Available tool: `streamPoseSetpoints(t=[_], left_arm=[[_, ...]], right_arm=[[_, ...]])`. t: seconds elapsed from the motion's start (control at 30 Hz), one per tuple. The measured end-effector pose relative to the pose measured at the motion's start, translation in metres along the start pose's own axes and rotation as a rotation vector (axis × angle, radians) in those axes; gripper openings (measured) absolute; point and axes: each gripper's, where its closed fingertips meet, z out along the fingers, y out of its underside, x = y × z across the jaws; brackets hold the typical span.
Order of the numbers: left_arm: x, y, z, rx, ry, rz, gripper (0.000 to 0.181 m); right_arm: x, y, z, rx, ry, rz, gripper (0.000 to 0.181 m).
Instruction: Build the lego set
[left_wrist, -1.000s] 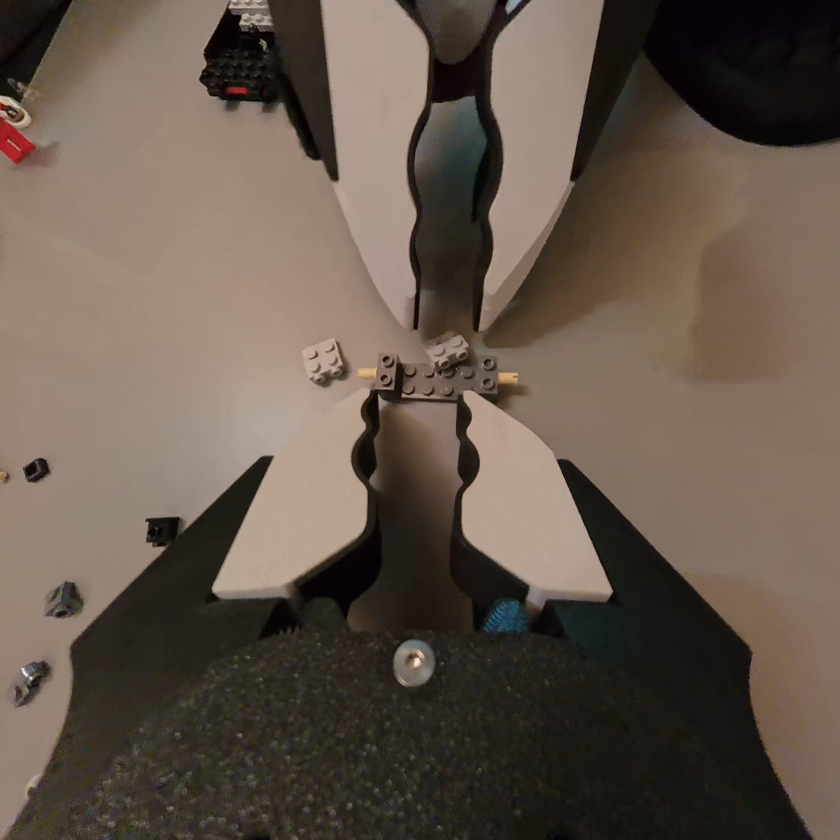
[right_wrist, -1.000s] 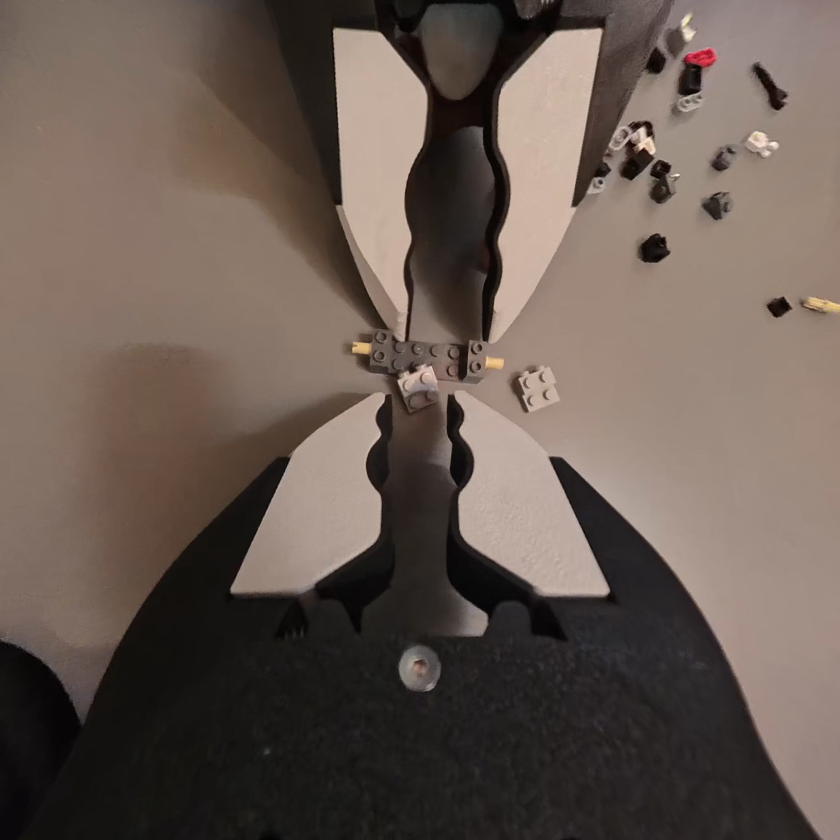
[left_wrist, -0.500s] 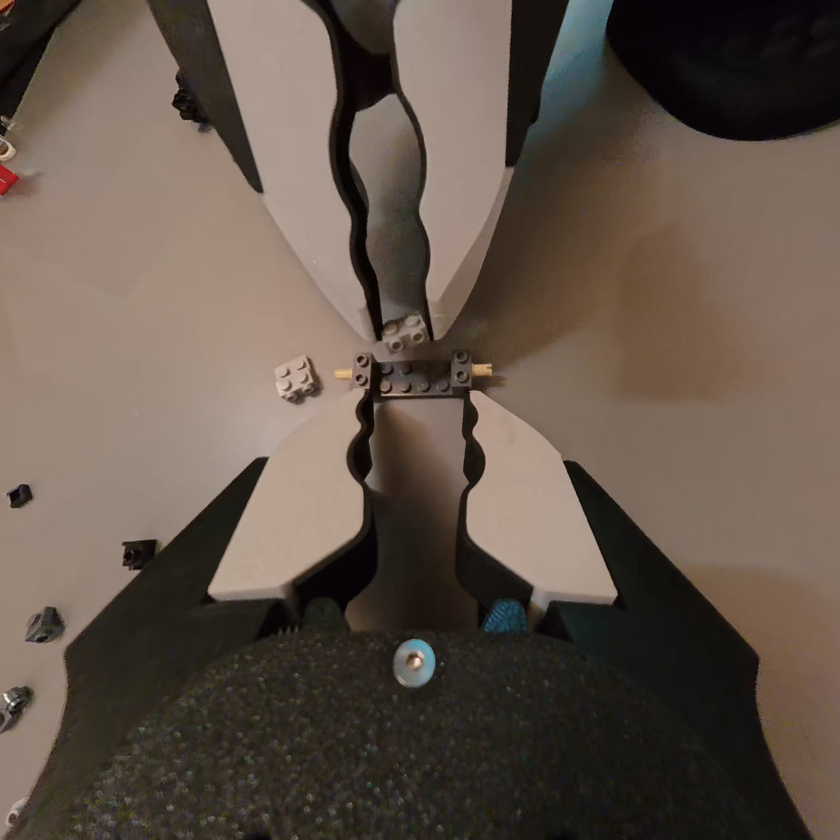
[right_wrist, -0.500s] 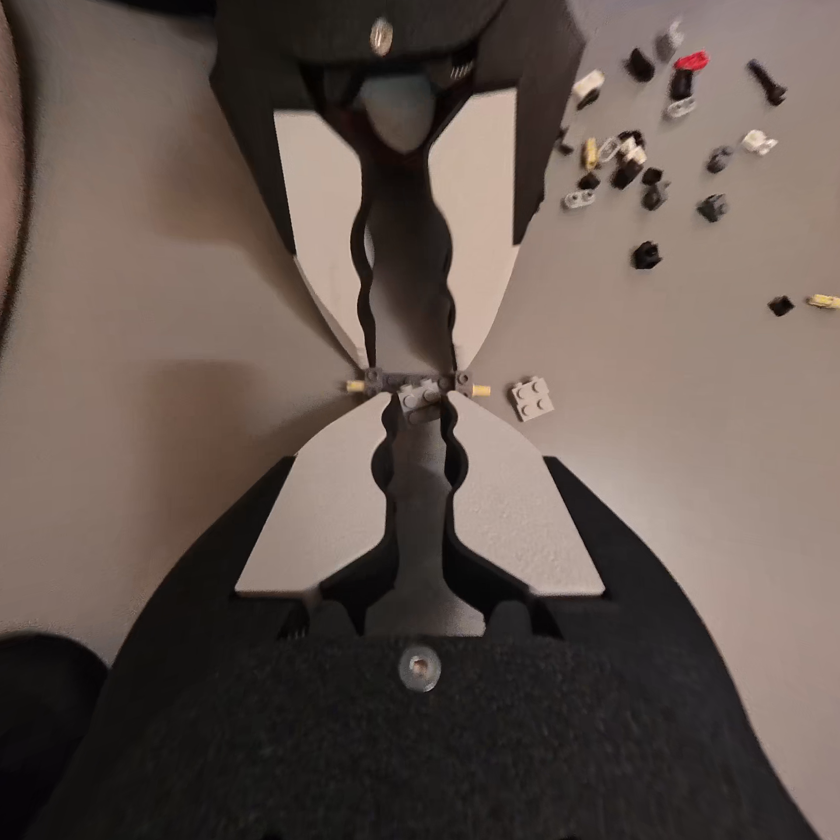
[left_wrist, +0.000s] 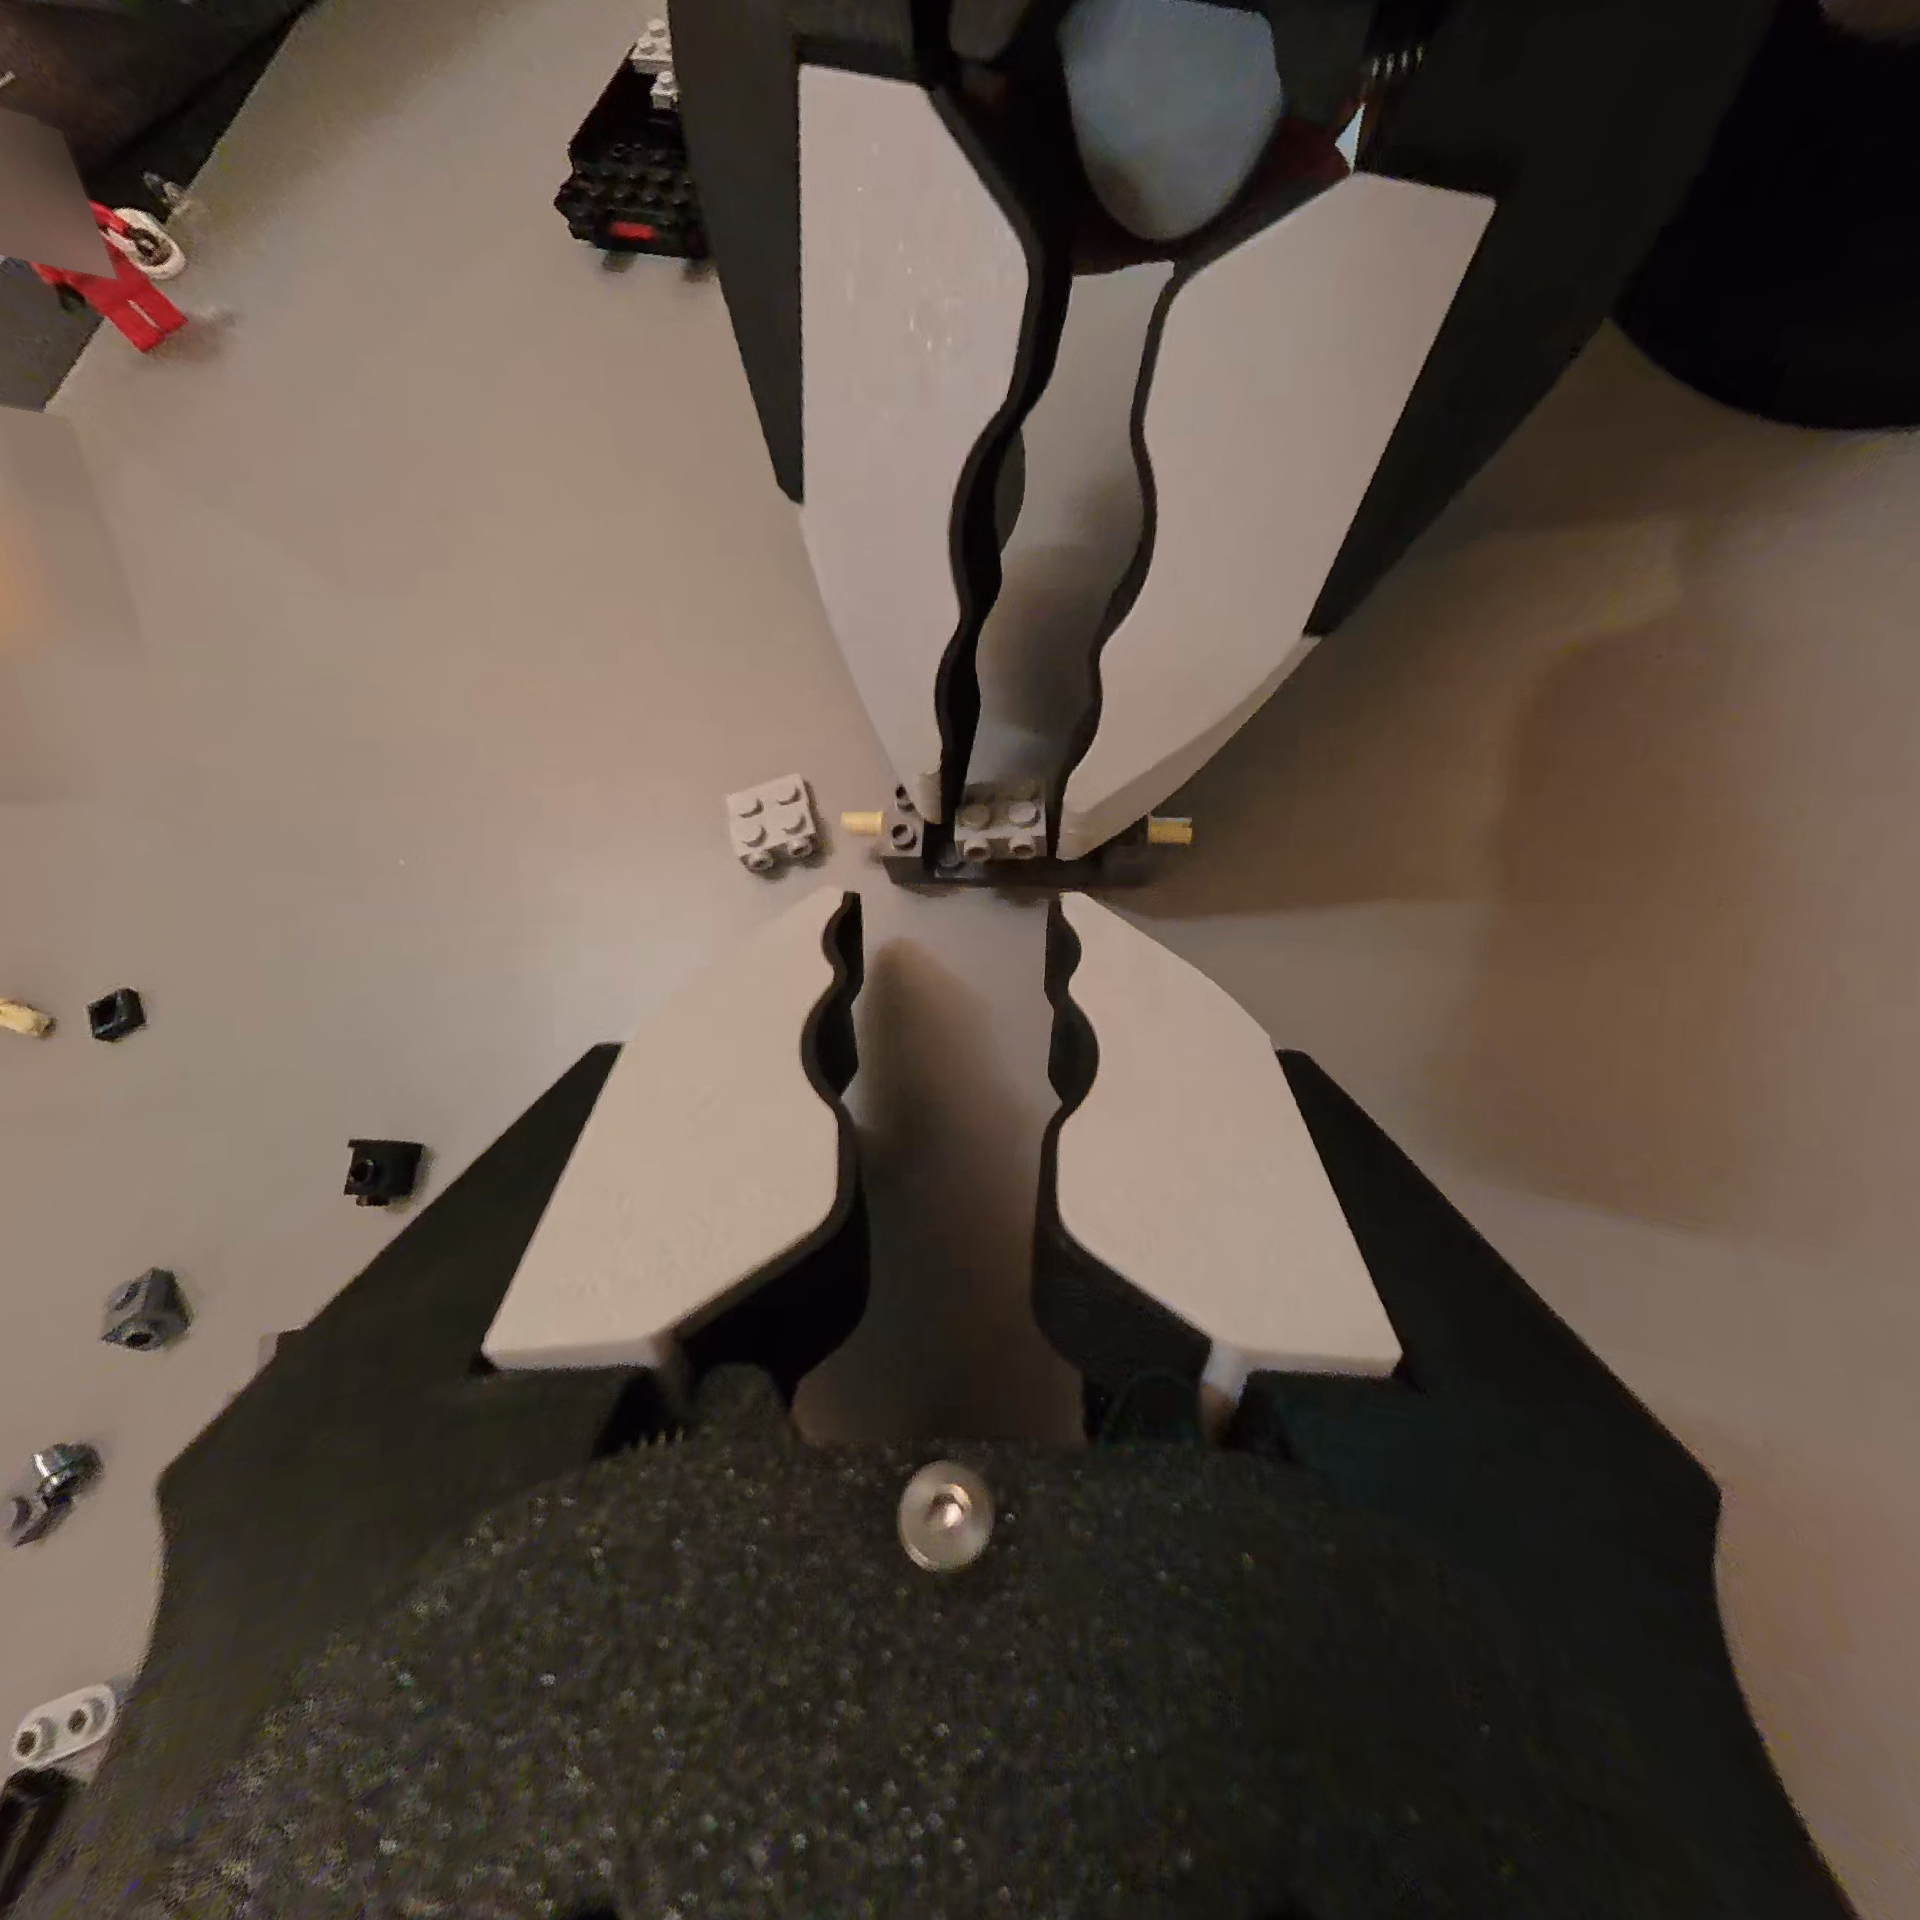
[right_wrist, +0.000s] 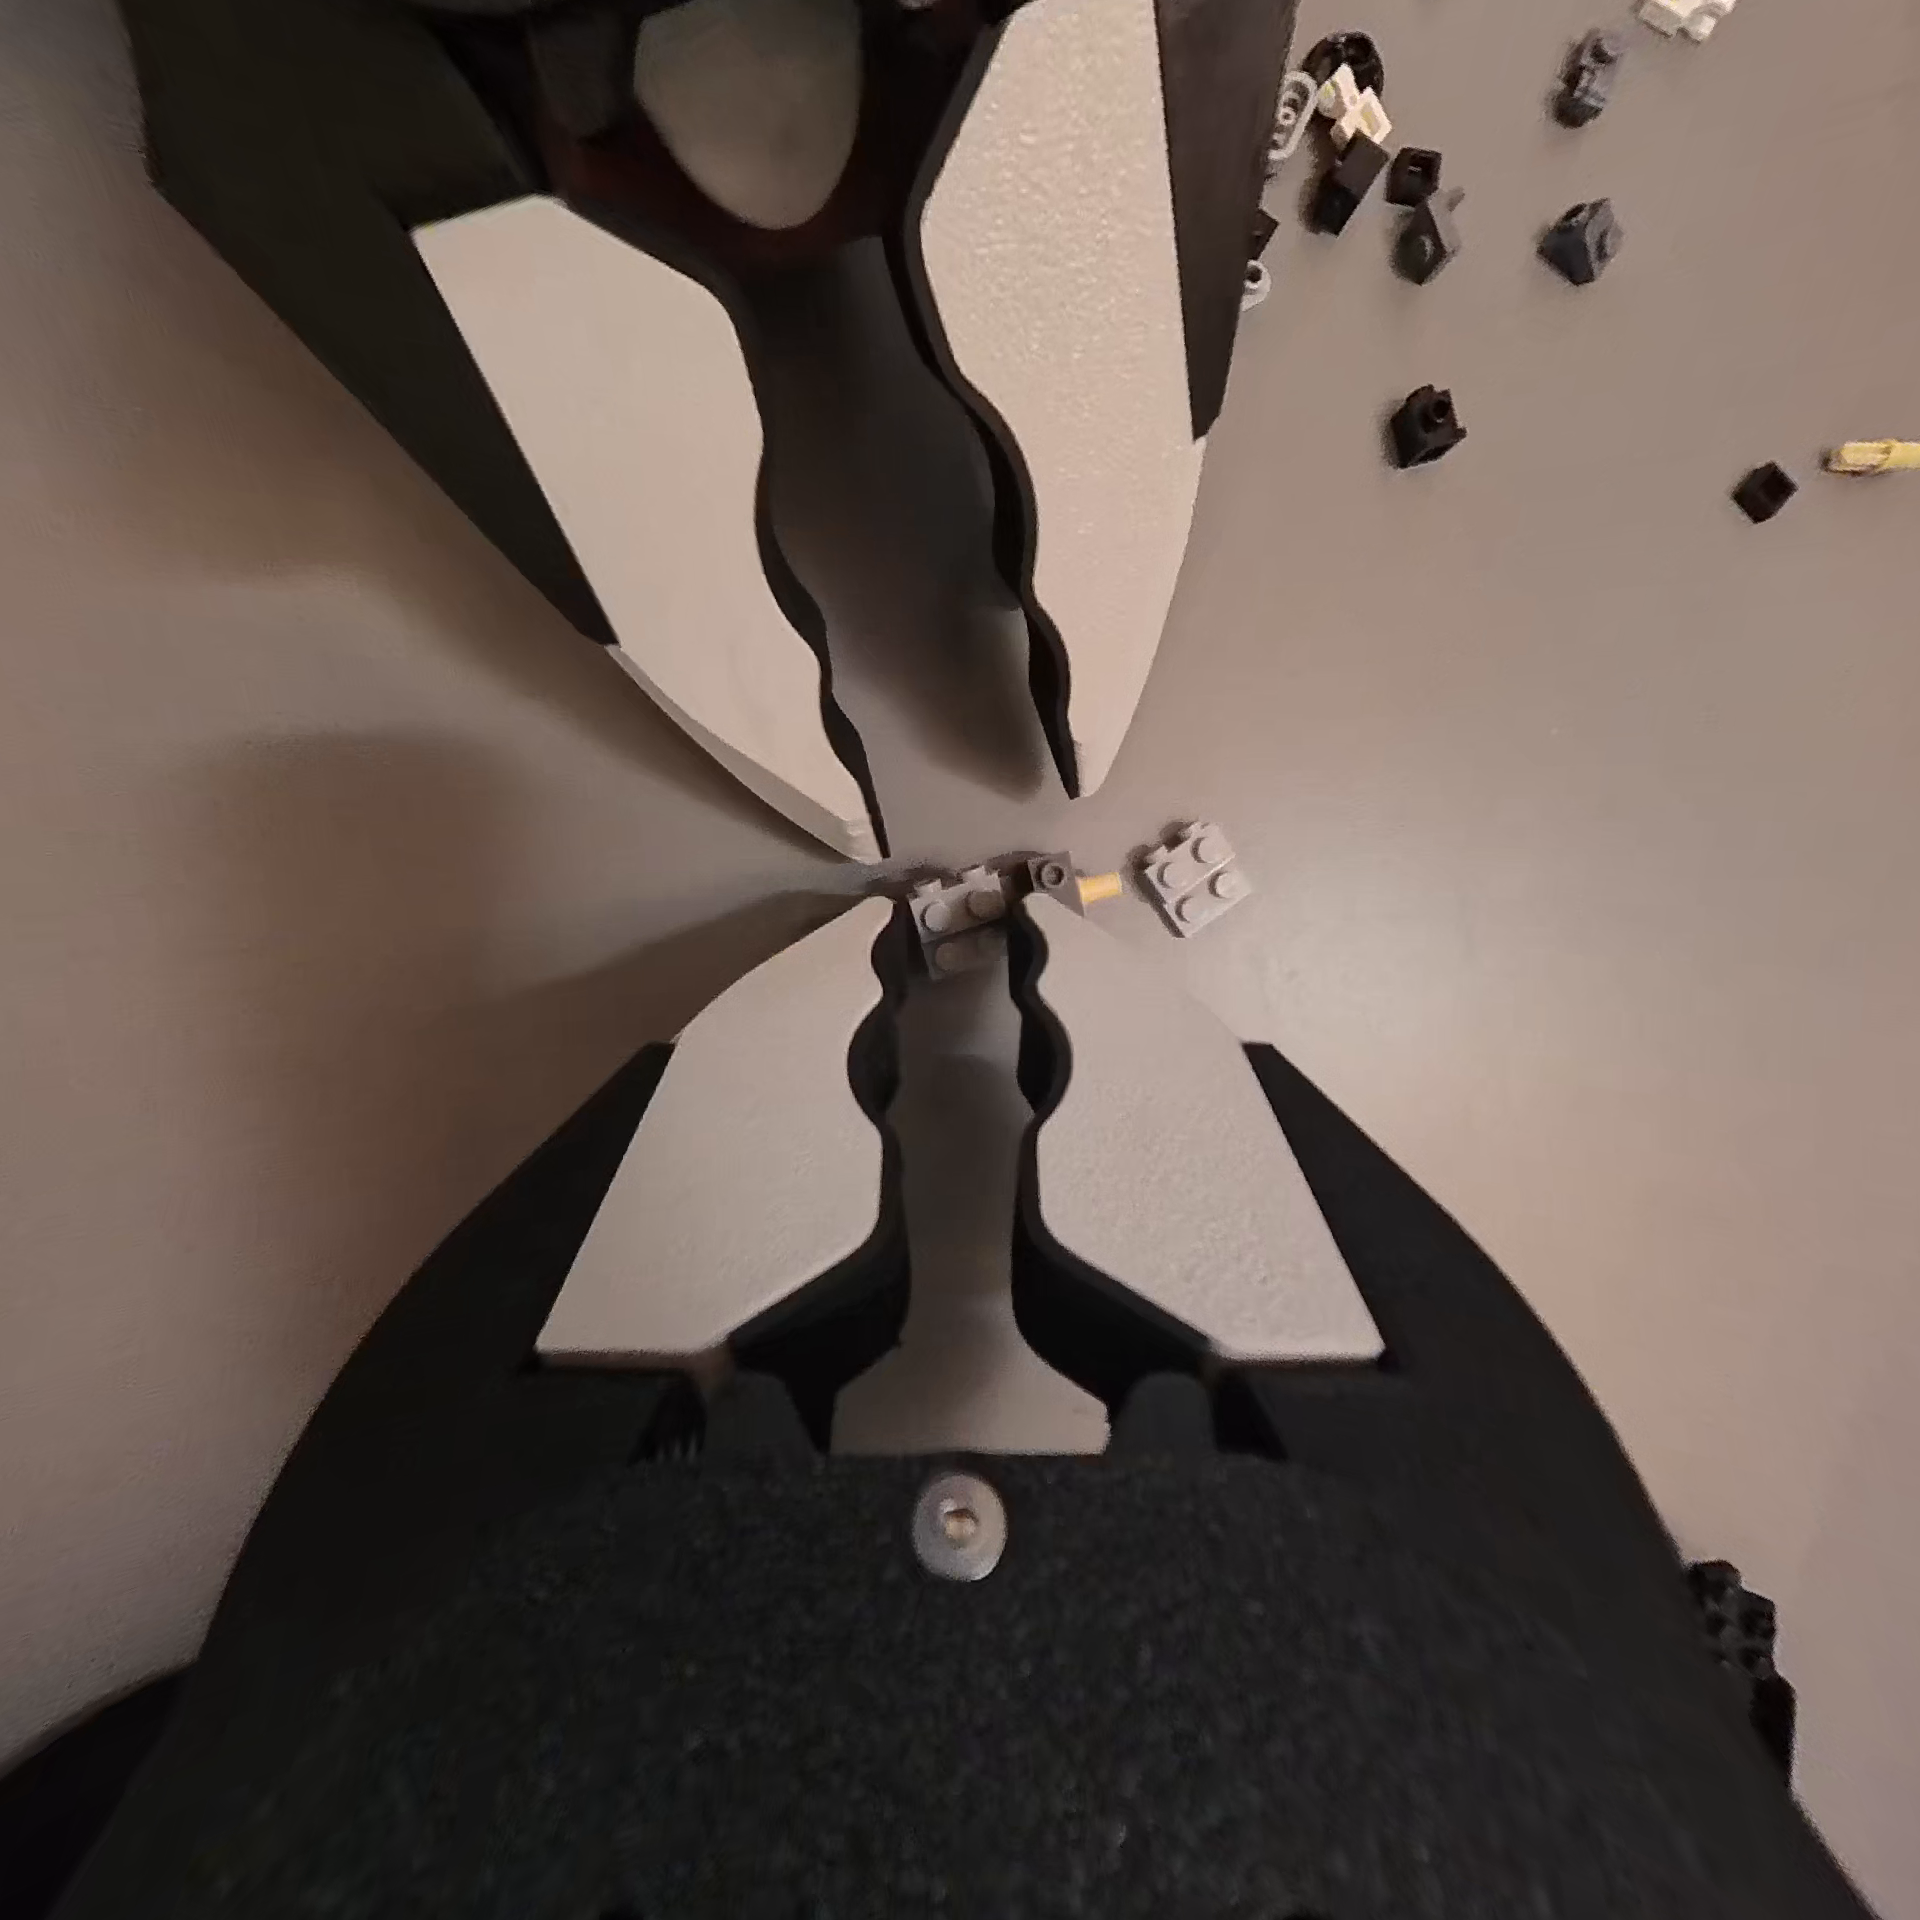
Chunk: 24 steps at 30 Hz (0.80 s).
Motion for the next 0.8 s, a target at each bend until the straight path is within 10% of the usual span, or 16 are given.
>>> streamPoseSetpoints(t=[0.8], left_arm=[[0.006, -0.005, 0.008, 0.001, 0.104, 0.038, 0.037]], right_arm=[[-0.003, 0.015, -0.005, 0.137, -0.115, -0.069, 0.011]])
